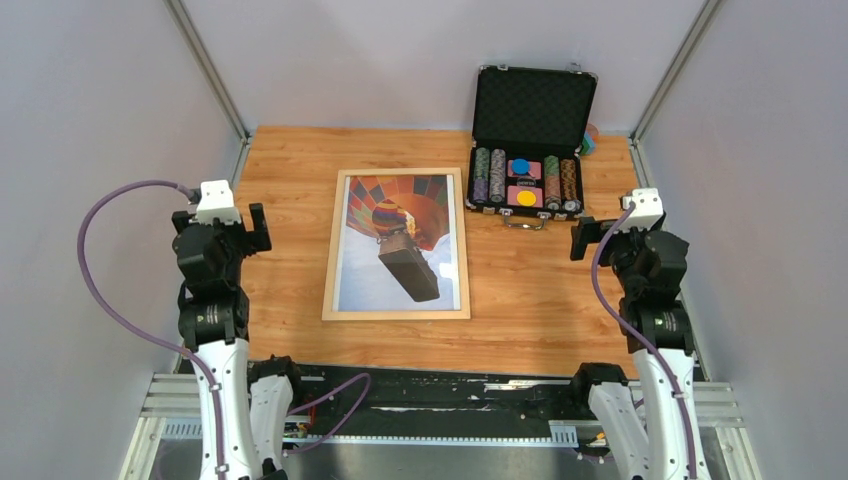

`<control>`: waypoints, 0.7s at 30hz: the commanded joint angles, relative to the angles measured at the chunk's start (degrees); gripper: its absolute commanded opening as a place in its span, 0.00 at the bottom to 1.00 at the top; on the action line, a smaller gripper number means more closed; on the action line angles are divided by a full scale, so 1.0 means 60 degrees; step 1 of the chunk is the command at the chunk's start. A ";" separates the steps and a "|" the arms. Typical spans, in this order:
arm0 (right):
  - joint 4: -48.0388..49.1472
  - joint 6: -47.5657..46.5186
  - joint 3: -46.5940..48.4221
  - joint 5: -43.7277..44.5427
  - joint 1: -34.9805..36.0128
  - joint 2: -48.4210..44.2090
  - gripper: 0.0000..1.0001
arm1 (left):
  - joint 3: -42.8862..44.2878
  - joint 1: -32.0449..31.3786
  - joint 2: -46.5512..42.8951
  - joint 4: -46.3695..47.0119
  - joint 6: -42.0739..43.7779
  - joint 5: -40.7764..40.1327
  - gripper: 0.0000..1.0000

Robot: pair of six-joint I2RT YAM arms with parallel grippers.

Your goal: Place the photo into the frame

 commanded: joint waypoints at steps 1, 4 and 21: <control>0.0126 -0.0149 0.0431 -0.0045 -0.0078 -0.0098 1.00 | 0.0560 0.0088 -0.0263 -0.0314 0.0657 0.0042 1.00; 0.0159 -0.0094 0.0474 0.0219 -0.0091 -0.0077 1.00 | 0.0814 0.0088 -0.0288 -0.0616 0.0752 0.0334 1.00; 0.0013 -0.0131 0.0597 -0.0103 -0.0166 -0.0046 1.00 | 0.0984 0.0088 -0.0437 -0.0783 0.0918 0.0715 1.00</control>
